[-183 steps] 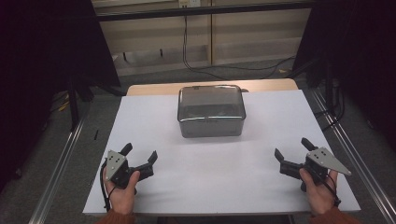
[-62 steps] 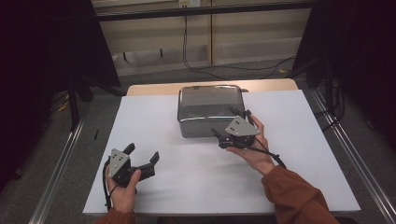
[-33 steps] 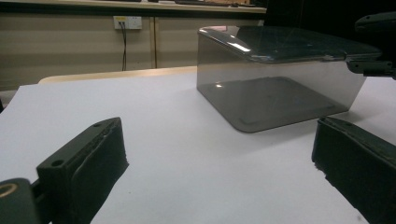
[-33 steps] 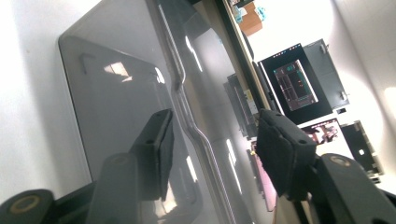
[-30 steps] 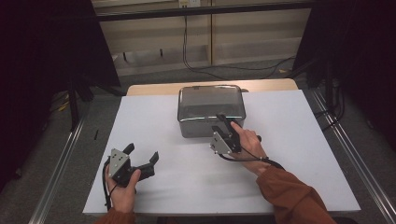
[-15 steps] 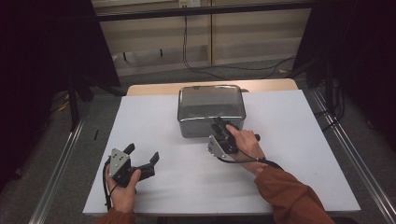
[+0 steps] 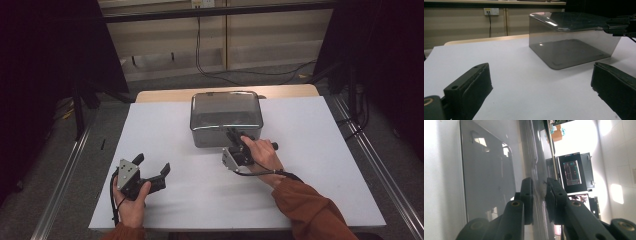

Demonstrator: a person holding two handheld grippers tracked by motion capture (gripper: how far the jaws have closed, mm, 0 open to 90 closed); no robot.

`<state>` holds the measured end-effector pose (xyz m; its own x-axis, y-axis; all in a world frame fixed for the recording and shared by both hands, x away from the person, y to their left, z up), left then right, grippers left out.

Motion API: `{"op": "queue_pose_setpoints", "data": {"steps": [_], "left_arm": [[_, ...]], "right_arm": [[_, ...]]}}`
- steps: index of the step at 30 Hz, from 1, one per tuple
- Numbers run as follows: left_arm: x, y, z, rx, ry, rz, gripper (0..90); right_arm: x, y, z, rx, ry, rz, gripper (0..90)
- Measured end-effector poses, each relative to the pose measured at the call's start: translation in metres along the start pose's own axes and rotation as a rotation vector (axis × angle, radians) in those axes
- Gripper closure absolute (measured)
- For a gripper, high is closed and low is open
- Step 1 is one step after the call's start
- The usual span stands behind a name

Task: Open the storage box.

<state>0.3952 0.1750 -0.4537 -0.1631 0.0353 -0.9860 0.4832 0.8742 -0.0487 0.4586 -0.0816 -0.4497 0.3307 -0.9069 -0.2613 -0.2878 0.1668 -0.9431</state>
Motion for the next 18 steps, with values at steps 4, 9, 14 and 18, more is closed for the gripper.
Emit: {"op": "queue_pose_setpoints", "data": {"steps": [4, 9, 14, 18], "left_arm": [[0.0017, -0.0013, 0.0007, 0.016, 0.016, 0.005, 3.7], [0.0019, -0.0024, 0.0013, 0.026, 0.019, 0.006, 5.0], [0.0021, -0.0038, 0.0016, 0.044, 0.026, 0.003, 8.2], [0.0019, -0.0048, 0.0024, 0.068, 0.030, -0.012, 8.2]], "right_arm": [[-0.0004, -0.0002, 0.0001, 0.002, -0.002, -0.011, 77.6], [-0.0001, -0.0009, -0.0004, 0.004, -0.001, -0.005, 77.8], [0.0000, -0.0013, -0.0007, 0.005, -0.001, 0.000, 78.0], [-0.0002, -0.0023, -0.0008, 0.004, -0.004, -0.002, 78.2]]}}
Point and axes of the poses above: each handheld gripper's, and its own axes: z roughly forward along the jaws, x roughly out of its underside, y roughly to its left, the point moved 9 cm from there along z, roughly forward along the jaws, and after that the axes turned 5 degrees about -y, right-handed, at the moved point
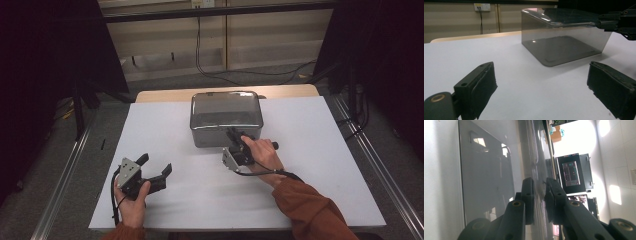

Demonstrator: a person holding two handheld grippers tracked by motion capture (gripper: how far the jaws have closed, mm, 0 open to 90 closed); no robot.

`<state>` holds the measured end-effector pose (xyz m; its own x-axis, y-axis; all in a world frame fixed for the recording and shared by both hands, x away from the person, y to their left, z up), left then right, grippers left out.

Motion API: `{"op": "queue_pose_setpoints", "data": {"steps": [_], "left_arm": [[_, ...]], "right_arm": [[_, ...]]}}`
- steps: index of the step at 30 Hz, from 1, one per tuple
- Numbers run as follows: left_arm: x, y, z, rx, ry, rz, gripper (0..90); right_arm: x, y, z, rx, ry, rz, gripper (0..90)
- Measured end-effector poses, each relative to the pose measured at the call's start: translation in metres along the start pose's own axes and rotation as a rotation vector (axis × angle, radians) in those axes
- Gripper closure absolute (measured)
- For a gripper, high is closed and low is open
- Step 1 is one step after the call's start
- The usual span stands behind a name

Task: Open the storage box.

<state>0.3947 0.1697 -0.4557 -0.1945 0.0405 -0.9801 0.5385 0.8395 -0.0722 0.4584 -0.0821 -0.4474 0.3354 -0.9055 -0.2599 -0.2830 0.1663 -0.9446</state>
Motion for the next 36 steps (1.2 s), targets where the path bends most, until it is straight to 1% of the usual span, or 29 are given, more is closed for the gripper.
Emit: {"op": "queue_pose_setpoints", "data": {"steps": [2, 3, 4, 5, 6, 7, 8, 9, 12, 13, 14, 16, 17, 18, 19, 20, 22, 24, 26, 28, 31, 32, 33, 35, 36], "left_arm": [[0.000, -0.001, 0.001, 0.018, 0.002, -0.002, 8.2], [0.000, -0.002, 0.001, 0.029, 0.006, -0.005, 8.2], [0.000, -0.002, 0.001, 0.029, 0.006, -0.005, 8.0], [0.000, -0.002, 0.002, 0.041, 0.013, -0.008, 8.0], [0.000, -0.002, 0.002, 0.042, 0.010, -0.012, 7.4], [-0.002, -0.001, 0.003, 0.020, 0.002, -0.002, 5.7], [-0.002, -0.001, 0.003, 0.020, 0.002, -0.002, 5.7], [-0.004, 0.000, 0.003, 0.016, -0.010, -0.007, 5.1], [-0.007, 0.001, 0.004, 0.008, -0.018, -0.003, 3.9], [-0.012, 0.001, 0.005, 0.004, -0.041, 0.004, 3.4], [-0.014, 0.000, 0.007, 0.004, -0.051, 0.002, 2.9], [-0.016, 0.000, 0.008, 0.007, -0.056, 0.004, 2.6], [-0.018, -0.002, 0.012, 0.013, -0.062, 0.010, 2.5], [-0.018, -0.002, 0.012, 0.013, -0.062, 0.010, 2.5], [-0.019, -0.005, 0.016, 0.031, -0.062, 0.017, 2.5], [-0.019, -0.006, 0.017, 0.036, -0.057, 0.029, 2.5], [-0.019, -0.008, 0.019, 0.037, -0.052, 0.035, 2.5], [-0.020, -0.011, 0.025, 0.059, -0.046, 0.053, 2.5], [-0.021, -0.011, 0.026, 0.058, -0.047, 0.055, 2.2], [-0.024, -0.012, 0.030, 0.068, -0.052, 0.060, 2.0], [-0.030, -0.013, 0.038, 0.069, -0.057, 0.067, 2.0], [-0.030, -0.013, 0.038, 0.069, -0.057, 0.067, 2.0], [-0.031, -0.014, 0.042, 0.072, -0.057, 0.078, 2.0], [-0.032, -0.014, 0.044, 0.072, -0.058, 0.084, 2.0], [-0.034, -0.014, 0.049, 0.081, -0.065, 0.075, 2.0]], "right_arm": [[-0.001, -0.001, 0.000, 0.000, -0.004, -0.002, 78.2], [-0.001, -0.002, 0.000, -0.002, -0.002, 0.006, 78.2], [-0.001, -0.002, 0.000, -0.002, -0.002, 0.006, 78.2], [-0.001, -0.003, 0.000, 0.000, -0.001, 0.009, 78.2], [-0.001, -0.004, 0.000, 0.001, -0.002, 0.010, 78.3], [-0.001, -0.005, 0.000, 0.004, -0.005, 0.008, 78.4], [-0.001, -0.005, -0.001, 0.004, -0.004, 0.007, 78.5], [-0.001, -0.005, -0.001, 0.007, -0.005, 0.003, 78.6], [-0.001, -0.007, -0.001, 0.011, -0.008, 0.006, 78.7], [-0.001, -0.007, -0.001, 0.011, -0.008, 0.007, 78.8], [-0.001, -0.008, -0.001, 0.011, -0.008, 0.006, 78.8], [-0.001, -0.008, -0.001, 0.011, -0.006, 0.006, 79.0], [-0.002, -0.010, -0.001, 0.014, -0.011, 0.001, 79.1], [-0.002, -0.010, -0.001, 0.014, -0.011, 0.001, 79.1], [-0.003, -0.012, -0.001, 0.018, -0.010, 0.001, 79.3], [-0.002, -0.012, -0.001, 0.019, -0.010, 0.005, 79.4], [-0.003, -0.013, -0.001, 0.020, -0.010, 0.005, 79.5], [-0.003, -0.014, -0.001, 0.022, -0.013, 0.003, 79.5], [-0.003, -0.015, -0.001, 0.020, -0.014, -0.005, 79.7], [-0.003, -0.015, -0.002, 0.021, -0.013, -0.005, 79.8], [-0.004, -0.017, -0.002, 0.024, -0.015, -0.002, 80.0], [-0.004, -0.017, -0.002, 0.024, -0.015, -0.002, 80.0], [-0.004, -0.018, -0.002, 0.025, -0.017, -0.005, 80.1], [-0.004, -0.018, -0.002, 0.026, -0.017, -0.003, 80.1], [-0.004, -0.019, -0.002, 0.028, -0.018, -0.006, 80.3]]}}
Point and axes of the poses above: each handheld gripper's, and its own axes: z roughly forward along the jaws, x roughly out of its underside, y roughly to its left, the point moved 9 cm from there along z, roughly forward along the jaws, and after that the axes turned 5 degrees about -y, right-handed, at the moved point
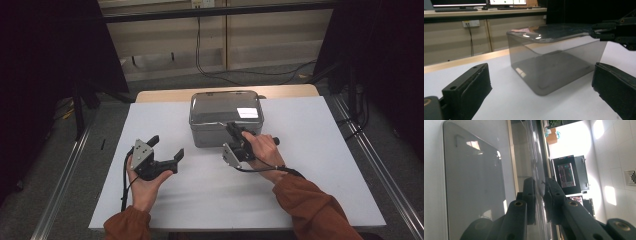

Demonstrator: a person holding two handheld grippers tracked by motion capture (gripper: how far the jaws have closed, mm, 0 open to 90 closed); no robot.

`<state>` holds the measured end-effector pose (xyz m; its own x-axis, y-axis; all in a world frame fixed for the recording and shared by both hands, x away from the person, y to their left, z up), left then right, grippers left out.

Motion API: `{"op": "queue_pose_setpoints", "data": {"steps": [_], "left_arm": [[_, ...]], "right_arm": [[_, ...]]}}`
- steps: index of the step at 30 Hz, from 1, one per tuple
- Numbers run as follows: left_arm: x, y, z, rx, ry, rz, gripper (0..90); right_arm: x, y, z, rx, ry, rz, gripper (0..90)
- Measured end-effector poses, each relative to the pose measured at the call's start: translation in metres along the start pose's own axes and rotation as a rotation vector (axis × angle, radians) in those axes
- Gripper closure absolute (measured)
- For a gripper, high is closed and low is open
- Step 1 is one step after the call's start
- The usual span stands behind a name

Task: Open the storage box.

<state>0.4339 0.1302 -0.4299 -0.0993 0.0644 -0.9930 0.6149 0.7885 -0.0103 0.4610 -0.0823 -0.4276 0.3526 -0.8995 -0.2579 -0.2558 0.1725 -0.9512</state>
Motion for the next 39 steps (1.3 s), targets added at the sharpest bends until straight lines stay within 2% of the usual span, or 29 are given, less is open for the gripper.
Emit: {"op": "queue_pose_setpoints", "data": {"steps": [4, 6, 9, 14, 17, 22, 23, 24, 29, 32, 33, 35, 39], "left_arm": [[-0.006, 0.005, 0.007, 0.005, -0.010, 0.012, 2.9], [-0.008, 0.007, 0.010, 0.004, -0.018, -0.004, 2.9], [-0.009, 0.009, 0.016, 0.006, -0.011, 0.014, 2.9], [-0.009, 0.010, 0.025, 0.012, -0.006, 0.005, 2.9], [-0.012, 0.009, 0.037, 0.015, -0.006, 0.036, 3.0], [-0.016, 0.006, 0.047, 0.021, -0.004, 0.060, 3.5], [-0.018, 0.003, 0.051, 0.027, -0.003, 0.095, 3.5], [-0.019, 0.002, 0.054, 0.036, -0.009, 0.104, 4.1], [-0.021, 0.001, 0.067, 0.034, 0.003, 0.112, 5.8], [-0.022, 0.000, 0.071, 0.036, -0.008, 0.106, 6.1], [-0.020, 0.000, 0.076, 0.035, 0.005, 0.106, 6.1], [-0.021, 0.000, 0.080, 0.042, -0.012, 0.091, 6.7], [-0.021, 0.003, 0.089, 0.028, -0.016, 0.088, 8.0]], "right_arm": [[0.000, -0.003, 0.000, 0.001, 0.003, -0.012, 80.8], [0.000, -0.005, 0.000, 0.000, -0.001, -0.013, 80.9], [-0.001, -0.008, 0.000, 0.006, 0.000, -0.005, 81.1], [-0.002, -0.011, 0.000, 0.011, -0.005, -0.001, 81.2], [-0.002, -0.013, 0.000, 0.015, -0.007, 0.005, 81.3], [-0.003, -0.015, 0.000, 0.020, -0.010, 0.007, 81.5], [-0.003, -0.015, 0.000, 0.020, -0.009, 0.007, 81.5], [-0.002, -0.016, 0.000, 0.020, -0.007, 0.004, 81.6], [-0.004, -0.022, 0.001, 0.027, -0.009, -0.002, 82.2], [-0.004, -0.024, 0.001, 0.030, -0.011, 0.003, 82.3], [-0.004, -0.025, 0.001, 0.036, -0.007, 0.016, 82.2], [-0.004, -0.027, 0.001, 0.041, -0.010, 0.019, 82.2], [-0.004, -0.028, 0.001, 0.043, -0.010, 0.022, 82.2]]}}
Point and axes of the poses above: each handheld gripper's, and its own axes: z roughly forward along the jaws, x roughly out of its underside, y roughly to its left, the point moved 9 cm from there along z, roughly forward along the jaws, and after that the axes turned 5 degrees about -y, right-handed, at the moved point
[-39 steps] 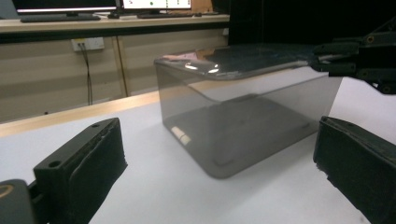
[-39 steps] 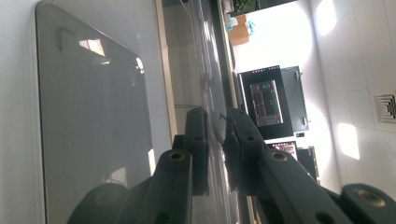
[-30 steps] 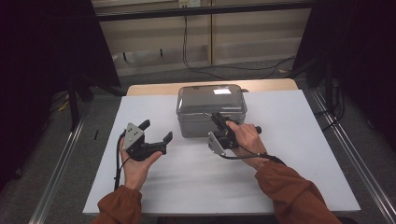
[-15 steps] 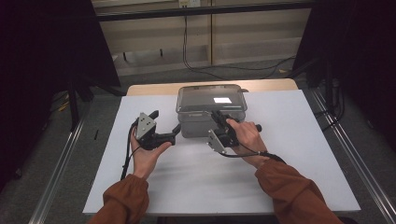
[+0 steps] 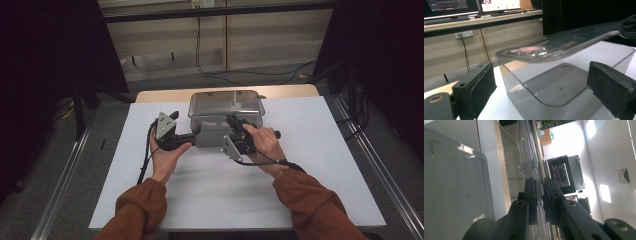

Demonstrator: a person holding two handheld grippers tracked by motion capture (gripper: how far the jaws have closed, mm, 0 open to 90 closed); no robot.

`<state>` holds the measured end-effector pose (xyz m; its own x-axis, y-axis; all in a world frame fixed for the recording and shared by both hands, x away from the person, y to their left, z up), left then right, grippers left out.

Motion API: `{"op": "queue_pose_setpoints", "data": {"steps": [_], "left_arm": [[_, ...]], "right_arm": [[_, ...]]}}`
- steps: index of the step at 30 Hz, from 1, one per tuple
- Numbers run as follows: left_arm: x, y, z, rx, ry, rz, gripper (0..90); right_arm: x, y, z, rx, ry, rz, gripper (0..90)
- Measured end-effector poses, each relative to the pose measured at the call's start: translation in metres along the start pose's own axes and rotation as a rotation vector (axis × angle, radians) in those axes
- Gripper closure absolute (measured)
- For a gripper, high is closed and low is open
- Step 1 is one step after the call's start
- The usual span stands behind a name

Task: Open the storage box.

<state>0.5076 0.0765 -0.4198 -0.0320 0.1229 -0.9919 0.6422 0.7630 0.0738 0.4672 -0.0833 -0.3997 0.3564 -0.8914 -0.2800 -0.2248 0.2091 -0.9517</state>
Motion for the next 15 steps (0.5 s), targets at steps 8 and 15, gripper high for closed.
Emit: {"op": "queue_pose_setpoints", "data": {"steps": [8, 15], "left_arm": [[0.006, 0.007, 0.015, -0.025, 0.016, 0.005, 9.2], [0.002, 0.004, 0.025, -0.012, -0.008, 0.001, 12.7]], "right_arm": [[-0.001, -0.002, 0.001, 0.004, -0.001, -0.008, 82.5], [0.000, -0.002, 0.001, 0.006, 0.001, -0.006, 82.5]]}}
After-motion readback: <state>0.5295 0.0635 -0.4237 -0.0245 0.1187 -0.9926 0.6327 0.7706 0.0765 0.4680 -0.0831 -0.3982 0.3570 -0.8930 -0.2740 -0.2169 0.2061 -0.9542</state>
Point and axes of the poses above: each handheld gripper's, and its own axes: z roughly forward along the jaws, x roughly out of its underside, y roughly to its left, the point moved 9 cm from there along z, roughly forward along the jaws, and after that the axes turned 5 degrees about -y, right-handed, at the moved point
